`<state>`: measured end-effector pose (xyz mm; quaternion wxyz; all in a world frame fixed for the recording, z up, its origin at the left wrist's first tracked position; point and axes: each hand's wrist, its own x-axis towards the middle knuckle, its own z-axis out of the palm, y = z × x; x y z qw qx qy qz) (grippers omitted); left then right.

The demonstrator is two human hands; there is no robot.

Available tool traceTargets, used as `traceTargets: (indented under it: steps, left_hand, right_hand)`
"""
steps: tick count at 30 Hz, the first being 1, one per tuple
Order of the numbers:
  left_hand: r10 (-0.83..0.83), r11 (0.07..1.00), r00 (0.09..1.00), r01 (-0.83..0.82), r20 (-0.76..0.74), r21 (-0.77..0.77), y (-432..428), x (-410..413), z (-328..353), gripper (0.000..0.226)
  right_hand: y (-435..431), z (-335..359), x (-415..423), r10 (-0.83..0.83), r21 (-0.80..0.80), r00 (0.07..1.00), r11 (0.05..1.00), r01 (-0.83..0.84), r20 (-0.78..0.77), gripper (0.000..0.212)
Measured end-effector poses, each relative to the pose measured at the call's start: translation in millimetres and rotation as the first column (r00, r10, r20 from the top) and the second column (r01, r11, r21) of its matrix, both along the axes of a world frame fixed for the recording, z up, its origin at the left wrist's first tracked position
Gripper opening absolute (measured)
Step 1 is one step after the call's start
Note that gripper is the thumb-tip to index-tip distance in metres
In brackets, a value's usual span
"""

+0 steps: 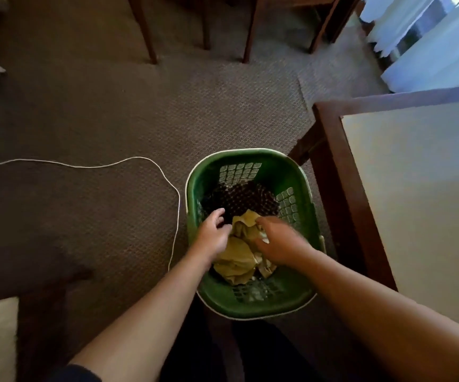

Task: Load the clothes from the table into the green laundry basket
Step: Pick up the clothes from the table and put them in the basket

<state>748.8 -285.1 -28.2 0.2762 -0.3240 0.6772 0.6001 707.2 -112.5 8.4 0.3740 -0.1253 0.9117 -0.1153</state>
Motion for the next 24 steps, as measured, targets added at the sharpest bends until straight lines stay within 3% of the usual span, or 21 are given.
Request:
traceTargets:
  steps: [5, 7, 10, 16, 20, 24]
  left_hand:
    - [-0.259, 0.924, 0.958, 0.208, -0.125, -0.321, 28.4, -41.5, -121.3, 0.07]
    - [-0.363, 0.833, 0.924, 0.263, -0.123, -0.486, 33.0, -52.0, -177.4, 0.083]
    - [-0.538, 0.639, 0.842, 0.433, 0.033, -0.635, 35.2, -61.7, -253.4, 0.105]
    - [-0.538, 0.583, 0.756, 0.653, 0.372, -0.483, 47.6, -65.5, -354.1, 0.128]
    - [-0.529, 0.585, 0.732, 0.681, 0.429, -0.441, 52.2, -76.0, -392.6, 0.13]
    - [-0.543, 0.583, 0.71, 0.703, 0.449, -0.407, 42.4, -93.6, -426.6, 0.125]
  right_hand:
    - [8.7, -134.5, -61.4, 0.275, 0.212, 0.96, 0.942, -0.259, -0.053, 0.073]
    - [9.5, -193.6, -78.6, 0.323, 0.304, 0.944, 0.908, -0.289, -0.066, 0.089]
    - [9.3, -269.4, -88.6, 0.414, 0.419, 0.909, 0.832, -0.362, -0.038, 0.119]
    - [15.0, -373.0, -61.5, 0.416, 0.43, 0.903, 0.8, -0.418, 0.103, 0.139]
    - [21.4, -415.2, -68.4, 0.424, 0.413, 0.899, 0.802, -0.431, 0.115, 0.148]
    - [18.6, -451.6, -80.3, 0.432, 0.396, 0.9, 0.817, -0.419, 0.063, 0.135]
